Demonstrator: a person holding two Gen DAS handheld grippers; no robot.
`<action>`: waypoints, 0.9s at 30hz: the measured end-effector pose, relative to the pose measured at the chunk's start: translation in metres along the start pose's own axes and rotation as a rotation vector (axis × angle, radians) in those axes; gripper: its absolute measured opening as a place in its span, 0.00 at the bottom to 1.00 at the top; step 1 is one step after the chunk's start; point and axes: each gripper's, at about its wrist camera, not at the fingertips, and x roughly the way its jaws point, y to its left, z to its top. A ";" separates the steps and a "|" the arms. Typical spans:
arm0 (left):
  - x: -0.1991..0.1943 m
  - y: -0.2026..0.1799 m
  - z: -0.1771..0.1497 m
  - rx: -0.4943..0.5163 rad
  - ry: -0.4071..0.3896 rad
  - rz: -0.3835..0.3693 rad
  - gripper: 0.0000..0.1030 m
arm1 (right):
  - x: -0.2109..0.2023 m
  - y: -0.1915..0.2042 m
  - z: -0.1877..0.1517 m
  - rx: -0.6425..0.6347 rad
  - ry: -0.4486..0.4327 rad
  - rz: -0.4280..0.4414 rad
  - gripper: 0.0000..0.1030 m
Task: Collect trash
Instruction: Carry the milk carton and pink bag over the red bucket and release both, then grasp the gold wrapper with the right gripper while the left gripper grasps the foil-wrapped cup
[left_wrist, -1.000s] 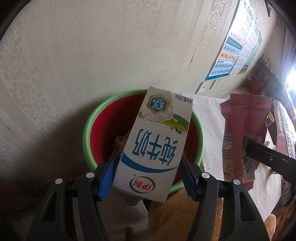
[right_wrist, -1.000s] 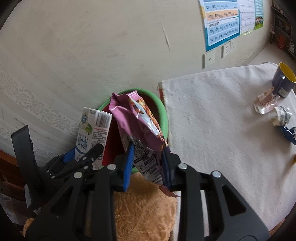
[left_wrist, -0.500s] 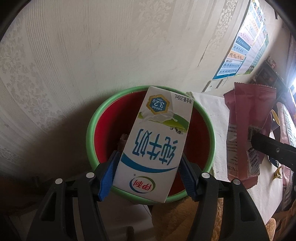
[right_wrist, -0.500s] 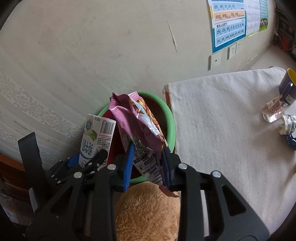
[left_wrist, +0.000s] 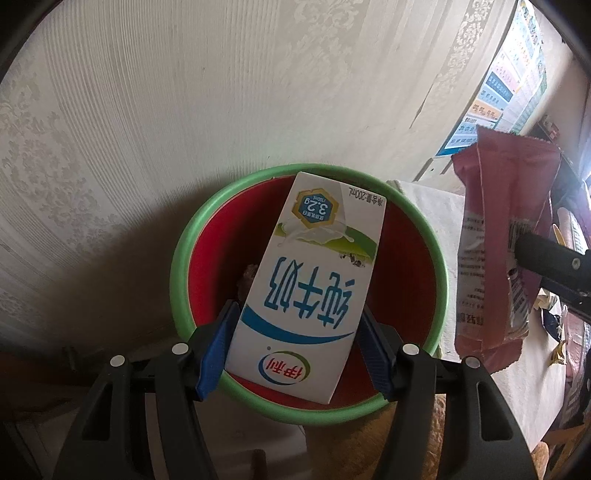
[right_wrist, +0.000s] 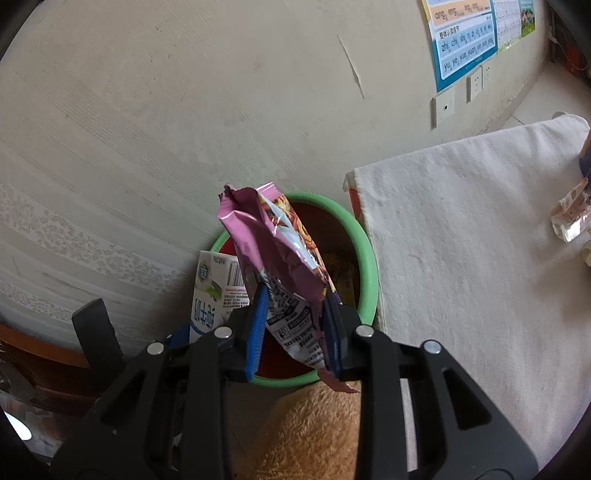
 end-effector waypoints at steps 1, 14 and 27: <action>0.001 0.000 0.000 -0.001 0.003 0.001 0.58 | 0.001 0.000 0.000 -0.002 0.003 0.000 0.27; 0.018 -0.004 0.006 0.002 0.020 0.023 0.59 | 0.016 0.012 0.009 -0.036 0.014 -0.001 0.33; 0.006 -0.013 -0.011 -0.019 0.035 0.026 0.71 | -0.009 -0.020 -0.004 0.047 -0.016 0.045 0.47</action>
